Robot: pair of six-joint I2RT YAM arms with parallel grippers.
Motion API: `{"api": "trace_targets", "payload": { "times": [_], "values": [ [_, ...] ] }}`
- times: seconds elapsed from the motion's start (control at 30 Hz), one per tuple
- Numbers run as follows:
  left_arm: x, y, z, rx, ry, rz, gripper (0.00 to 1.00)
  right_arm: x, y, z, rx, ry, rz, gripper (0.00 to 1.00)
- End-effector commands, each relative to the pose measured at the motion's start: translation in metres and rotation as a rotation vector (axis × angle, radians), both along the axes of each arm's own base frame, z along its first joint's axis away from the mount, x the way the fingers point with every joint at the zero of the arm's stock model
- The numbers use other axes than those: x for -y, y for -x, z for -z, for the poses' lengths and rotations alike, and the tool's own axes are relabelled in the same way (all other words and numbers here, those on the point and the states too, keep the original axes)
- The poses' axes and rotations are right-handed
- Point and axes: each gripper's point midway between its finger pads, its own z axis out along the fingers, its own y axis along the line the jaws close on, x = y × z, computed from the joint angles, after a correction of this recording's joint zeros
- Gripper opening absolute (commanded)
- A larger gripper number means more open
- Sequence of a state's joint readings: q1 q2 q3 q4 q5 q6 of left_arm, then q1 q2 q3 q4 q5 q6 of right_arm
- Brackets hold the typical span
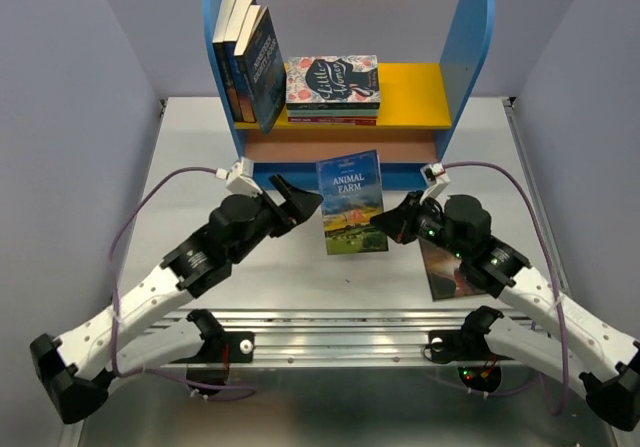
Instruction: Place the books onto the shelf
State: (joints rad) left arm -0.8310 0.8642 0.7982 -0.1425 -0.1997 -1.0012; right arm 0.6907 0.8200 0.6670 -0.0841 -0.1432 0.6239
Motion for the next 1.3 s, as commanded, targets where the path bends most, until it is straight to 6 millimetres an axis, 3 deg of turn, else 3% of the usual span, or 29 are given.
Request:
{"api": "trace_targets", "payload": {
  "times": [0.0, 0.03, 0.07, 0.13, 0.27, 0.37, 0.5, 0.87, 0.97, 1.1, 1.2, 1.27],
  "values": [
    [-0.015, 0.02, -0.041, 0.186, 0.07, 0.06, 0.99, 0.0, 0.025, -0.075, 0.199, -0.108, -0.107, 0.01],
    [-0.02, 0.023, -0.043, 0.218, 0.069, 0.062, 0.99, 0.003, 0.035, -0.091, 0.234, -0.141, -0.13, 0.01],
    [-0.027, 0.029, -0.057, 0.27, 0.107, 0.059, 0.99, 0.004, 0.041, -0.1, 0.252, -0.162, -0.149, 0.01],
    [-0.031, 0.034, -0.061, 0.309, 0.098, 0.071, 0.99, 0.006, 0.055, -0.122, 0.279, -0.208, -0.19, 0.01],
    [-0.026, 0.042, -0.064, 0.329, 0.106, 0.128, 0.99, 0.003, 0.083, -0.14, 0.252, -0.244, -0.315, 0.01],
    [-0.023, 0.042, -0.066, 0.324, 0.11, 0.141, 0.99, 0.0, 0.093, -0.145, 0.243, -0.264, -0.365, 0.01],
    [-0.009, 0.05, -0.083, 0.384, 0.175, 0.219, 0.99, -0.003, 0.102, -0.148, 0.216, -0.288, -0.418, 0.01],
    [0.0, 0.067, -0.097, 0.499, 0.302, 0.311, 0.95, -0.01, 0.125, -0.157, 0.22, -0.361, -0.563, 0.01],
    [0.002, 0.068, -0.098, 0.502, 0.311, 0.323, 0.85, -0.013, 0.126, -0.151, 0.209, -0.358, -0.587, 0.01],
    [0.004, 0.072, -0.107, 0.53, 0.325, 0.344, 0.65, -0.016, 0.125, -0.145, 0.189, -0.359, -0.606, 0.01],
    [0.008, 0.083, -0.118, 0.571, 0.366, 0.404, 0.61, -0.018, 0.123, -0.143, 0.19, -0.358, -0.604, 0.01],
    [0.013, 0.088, -0.117, 0.57, 0.372, 0.448, 0.52, -0.019, 0.119, -0.14, 0.19, -0.346, -0.591, 0.01]
  ]
}}
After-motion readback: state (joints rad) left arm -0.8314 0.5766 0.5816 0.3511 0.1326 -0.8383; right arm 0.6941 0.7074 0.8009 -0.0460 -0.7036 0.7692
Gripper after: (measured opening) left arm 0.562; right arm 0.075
